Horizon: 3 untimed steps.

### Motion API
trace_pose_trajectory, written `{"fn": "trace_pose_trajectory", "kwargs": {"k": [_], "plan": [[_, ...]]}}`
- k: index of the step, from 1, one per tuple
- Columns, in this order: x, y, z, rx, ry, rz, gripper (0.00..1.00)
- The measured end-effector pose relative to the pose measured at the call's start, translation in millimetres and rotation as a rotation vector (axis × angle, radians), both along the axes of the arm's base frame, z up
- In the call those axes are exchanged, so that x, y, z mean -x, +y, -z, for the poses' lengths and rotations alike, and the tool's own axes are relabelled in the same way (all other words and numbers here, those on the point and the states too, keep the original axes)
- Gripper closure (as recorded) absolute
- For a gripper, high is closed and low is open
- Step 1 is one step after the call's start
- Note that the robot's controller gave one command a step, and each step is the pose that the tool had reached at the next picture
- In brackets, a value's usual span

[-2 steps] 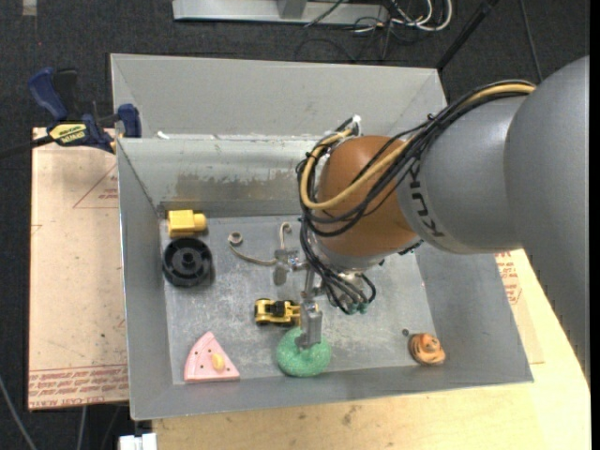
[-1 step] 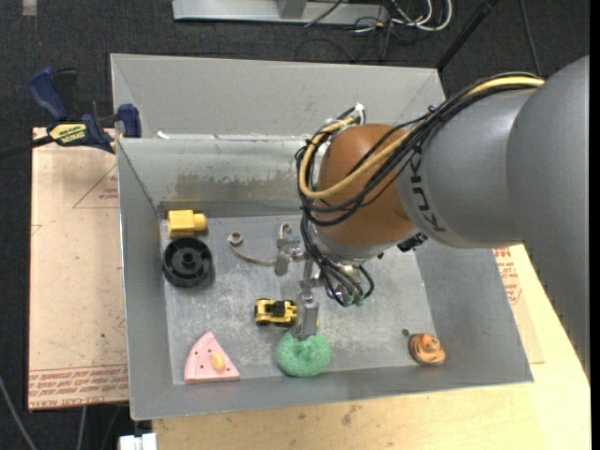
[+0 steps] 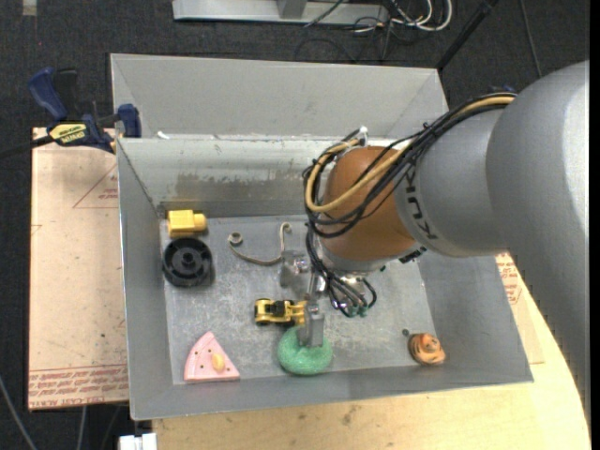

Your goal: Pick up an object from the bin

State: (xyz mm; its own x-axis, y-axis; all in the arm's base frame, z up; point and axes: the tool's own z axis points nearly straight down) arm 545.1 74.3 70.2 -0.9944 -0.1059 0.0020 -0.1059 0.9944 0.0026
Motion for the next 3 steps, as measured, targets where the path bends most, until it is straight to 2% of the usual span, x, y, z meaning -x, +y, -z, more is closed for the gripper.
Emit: {"fn": "trace_pose_trajectory", "kwargs": {"k": [1,3], "plan": [[-2.3,-3.2,-3.4,-0.001,-0.019,-0.021,1.0],[-0.7,-2.3,-8.5,0.0,-0.012,-0.024,1.0]]}}
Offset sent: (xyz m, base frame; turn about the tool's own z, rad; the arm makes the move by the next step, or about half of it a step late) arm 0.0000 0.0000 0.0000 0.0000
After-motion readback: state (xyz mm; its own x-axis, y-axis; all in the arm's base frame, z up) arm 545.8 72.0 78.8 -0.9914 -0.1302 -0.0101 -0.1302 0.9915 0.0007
